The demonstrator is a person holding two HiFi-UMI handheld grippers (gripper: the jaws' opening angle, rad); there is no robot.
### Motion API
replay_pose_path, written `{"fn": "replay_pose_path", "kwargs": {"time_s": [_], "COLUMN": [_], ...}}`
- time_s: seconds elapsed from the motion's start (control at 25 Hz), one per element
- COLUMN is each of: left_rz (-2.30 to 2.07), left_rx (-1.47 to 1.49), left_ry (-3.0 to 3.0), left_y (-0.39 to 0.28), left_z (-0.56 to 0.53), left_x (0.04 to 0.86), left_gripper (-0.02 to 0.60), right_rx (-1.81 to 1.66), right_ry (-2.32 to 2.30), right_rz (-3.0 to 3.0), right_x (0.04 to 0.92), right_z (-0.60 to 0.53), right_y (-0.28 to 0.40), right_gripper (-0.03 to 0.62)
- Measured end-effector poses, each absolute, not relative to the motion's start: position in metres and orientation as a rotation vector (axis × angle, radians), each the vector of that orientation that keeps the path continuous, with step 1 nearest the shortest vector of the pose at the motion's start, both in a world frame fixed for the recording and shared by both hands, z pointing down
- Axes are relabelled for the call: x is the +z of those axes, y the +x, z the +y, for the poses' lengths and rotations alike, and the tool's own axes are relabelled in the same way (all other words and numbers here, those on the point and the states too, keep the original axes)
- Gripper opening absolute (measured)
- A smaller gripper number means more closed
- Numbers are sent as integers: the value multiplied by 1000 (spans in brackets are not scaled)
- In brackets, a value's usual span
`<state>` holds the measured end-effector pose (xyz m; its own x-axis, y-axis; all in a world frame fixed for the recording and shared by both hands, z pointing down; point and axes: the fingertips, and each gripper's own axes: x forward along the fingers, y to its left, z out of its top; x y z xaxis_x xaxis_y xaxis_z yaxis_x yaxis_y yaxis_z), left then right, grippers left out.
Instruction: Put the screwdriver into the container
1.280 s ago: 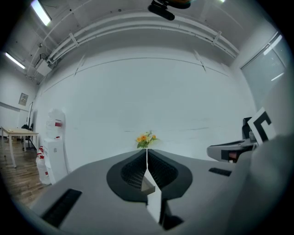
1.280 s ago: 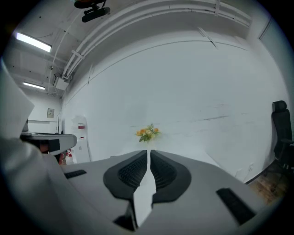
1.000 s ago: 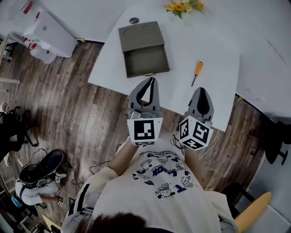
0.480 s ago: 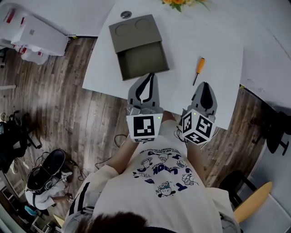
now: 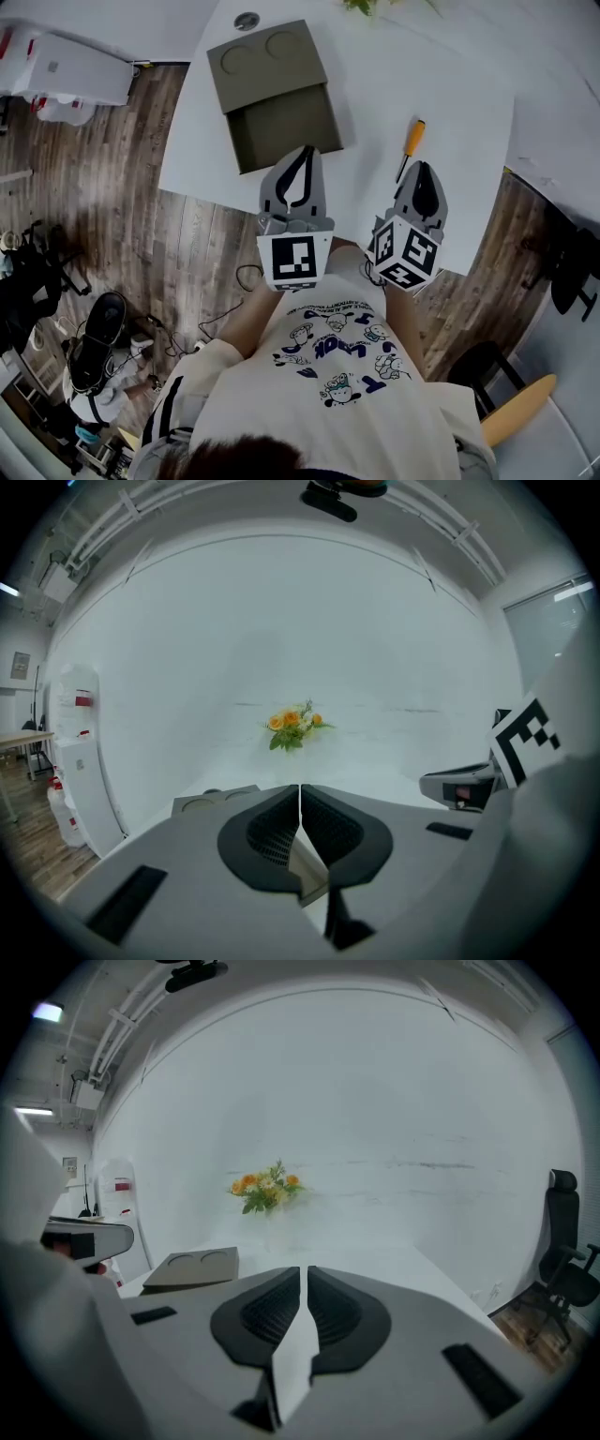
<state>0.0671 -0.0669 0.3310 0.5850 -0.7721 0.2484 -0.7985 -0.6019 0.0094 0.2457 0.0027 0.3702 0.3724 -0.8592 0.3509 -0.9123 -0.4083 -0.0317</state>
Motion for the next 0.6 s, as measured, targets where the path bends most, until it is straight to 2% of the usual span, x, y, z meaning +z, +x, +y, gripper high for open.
{"fn": "replay_pose_path", "kwargs": {"time_s": [0.48,0.6], "left_rz": [-1290,-1287], "left_rx": [471,496], "left_ry": [2608,2580], "left_y": [93,97], "left_z": [-86,-90], "left_x": [381,392], "left_gripper": [20,20], "right_rx": [669,718], "right_ry": [2377,2351], "right_rz": [-1539,-1525], "right_x": [429,445], "right_z": [-16,-20], "right_y": [275,282], "right_gripper": [45,84]}}
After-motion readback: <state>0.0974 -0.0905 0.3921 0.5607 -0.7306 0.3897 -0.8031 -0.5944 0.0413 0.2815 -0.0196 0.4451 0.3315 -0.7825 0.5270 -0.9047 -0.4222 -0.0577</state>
